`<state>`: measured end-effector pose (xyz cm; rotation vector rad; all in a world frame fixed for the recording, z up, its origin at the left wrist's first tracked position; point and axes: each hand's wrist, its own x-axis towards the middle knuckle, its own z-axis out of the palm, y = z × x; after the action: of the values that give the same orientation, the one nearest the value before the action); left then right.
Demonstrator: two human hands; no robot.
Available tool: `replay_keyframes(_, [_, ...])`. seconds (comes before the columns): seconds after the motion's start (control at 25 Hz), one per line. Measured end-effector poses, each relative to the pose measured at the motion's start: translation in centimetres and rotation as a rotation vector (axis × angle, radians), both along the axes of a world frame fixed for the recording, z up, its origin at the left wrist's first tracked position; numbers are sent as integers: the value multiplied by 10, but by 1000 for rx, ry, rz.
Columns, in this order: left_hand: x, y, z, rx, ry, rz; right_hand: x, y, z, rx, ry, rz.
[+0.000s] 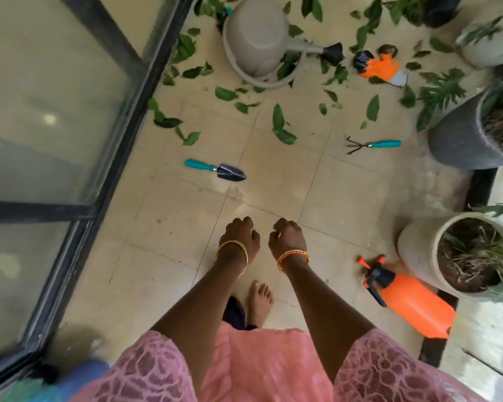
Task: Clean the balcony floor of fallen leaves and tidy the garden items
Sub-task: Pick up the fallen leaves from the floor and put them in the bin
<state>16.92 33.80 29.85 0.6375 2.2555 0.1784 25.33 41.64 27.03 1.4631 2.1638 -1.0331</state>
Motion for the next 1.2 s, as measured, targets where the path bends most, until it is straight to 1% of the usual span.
replay_keyframes(0.12, [-24,49,-17,-1,30,-90,-27,45,-16,-56,-44,7])
replay_keyframes(0.2, [-45,79,-27,-16,36,-97,-48,75,-27,-61,-44,-27])
replay_keyframes(0.4, [-109,141,-44,-61,-21,-145,-99,144,-41,-87,-83,-66])
replay_keyframes(0.56, [-162,186,-56,-89,15,-197,-136,196,-62,-109,-107,-71])
replay_keyframes(0.68, [-189,211,-76,-90,-27,-187,-155,233,-85,-118,-139,-54])
replay_keyframes(0.8, [-212,230,-112,-113,-71,-114,-174,264,-129,-109,-164,-18])
replay_keyframes(0.96, [-230,256,-183,-130,-104,-42,-203,302,-213,-93,-206,150])
replay_keyframes(1.08, [-234,269,-233,-108,-150,49,-212,311,-271,-62,-234,223])
replay_keyframes(1.2, [-237,277,-273,-121,-191,112,-207,302,-310,-11,-274,213])
